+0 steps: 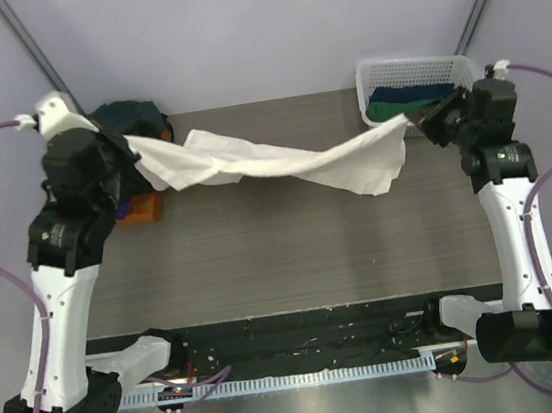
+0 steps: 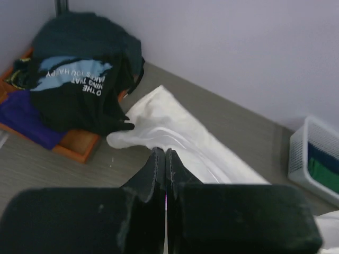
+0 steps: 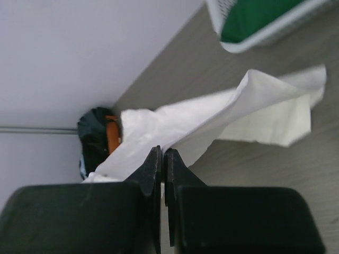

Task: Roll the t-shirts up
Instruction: Flatten out the T-shirt at the center of the board.

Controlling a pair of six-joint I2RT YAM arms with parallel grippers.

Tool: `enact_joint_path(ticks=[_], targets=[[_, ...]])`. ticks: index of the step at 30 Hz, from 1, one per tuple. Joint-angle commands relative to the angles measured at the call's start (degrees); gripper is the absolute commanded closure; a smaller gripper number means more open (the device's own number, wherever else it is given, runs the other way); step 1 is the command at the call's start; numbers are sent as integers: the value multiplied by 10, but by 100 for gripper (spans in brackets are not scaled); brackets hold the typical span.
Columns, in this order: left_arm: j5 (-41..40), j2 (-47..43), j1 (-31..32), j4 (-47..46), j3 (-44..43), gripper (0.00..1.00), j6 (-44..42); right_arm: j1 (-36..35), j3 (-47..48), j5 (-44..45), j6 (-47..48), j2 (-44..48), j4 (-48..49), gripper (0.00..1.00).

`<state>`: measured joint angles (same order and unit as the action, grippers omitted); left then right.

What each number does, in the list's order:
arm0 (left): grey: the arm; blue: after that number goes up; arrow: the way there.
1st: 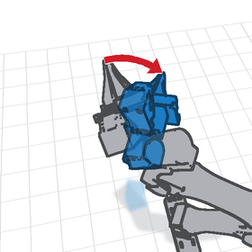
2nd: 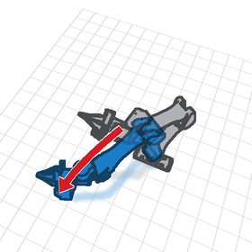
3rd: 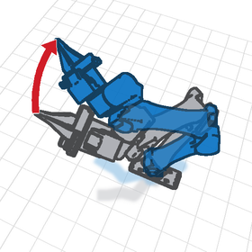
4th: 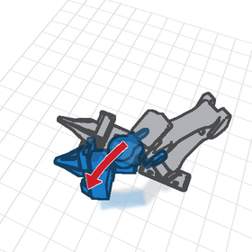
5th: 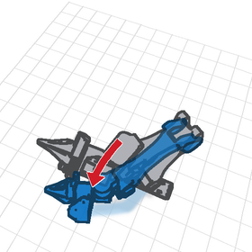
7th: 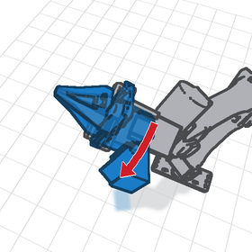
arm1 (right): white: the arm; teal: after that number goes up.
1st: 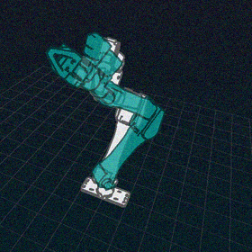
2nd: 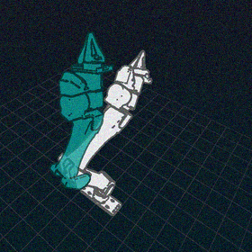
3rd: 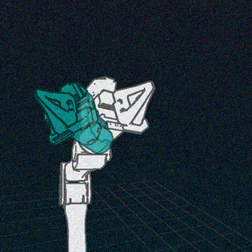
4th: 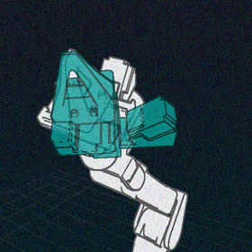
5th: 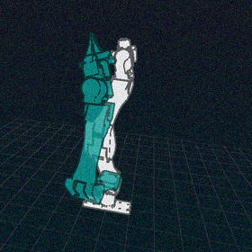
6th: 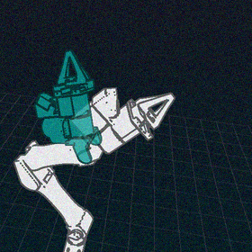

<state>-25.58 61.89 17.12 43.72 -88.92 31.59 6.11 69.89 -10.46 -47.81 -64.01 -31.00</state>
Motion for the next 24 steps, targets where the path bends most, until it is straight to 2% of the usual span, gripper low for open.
enact_joint_path(ticks=[1, 2, 3, 6, 10, 13, 18, 24], targets=[[-82, -8, -3, 42, -183, 100, -55, 4, 158, -43, 49, 24, -19, 99], [-80, -5, -2, 48, -210, 100, -59, 4, 210, -40, 54, 27, -26, 99], [-73, -3, -3, 51, -264, 100, -71, 6, 235, -33, 57, 31, -36, 99], [-42, -6, -2, 67, -334, 100, -77, 5, 292, -11, 75, 54, -61, 99], [-34, -42, -2, 18, -315, 100, -80, 5, 290, 12, 88, 100, -61, 99], [-39, -21, -2, -13, -326, 100, -93, 5, 287, 26, 90, 108, -64, 99], [-53, 74, -2, -67, -358, 100, -102, 5, 307, 15, 65, 51, -66, 99], [-30, 187, -2, -102, -328, 100, -67, 5, 241, -44, 33, -71, -21, 99]])
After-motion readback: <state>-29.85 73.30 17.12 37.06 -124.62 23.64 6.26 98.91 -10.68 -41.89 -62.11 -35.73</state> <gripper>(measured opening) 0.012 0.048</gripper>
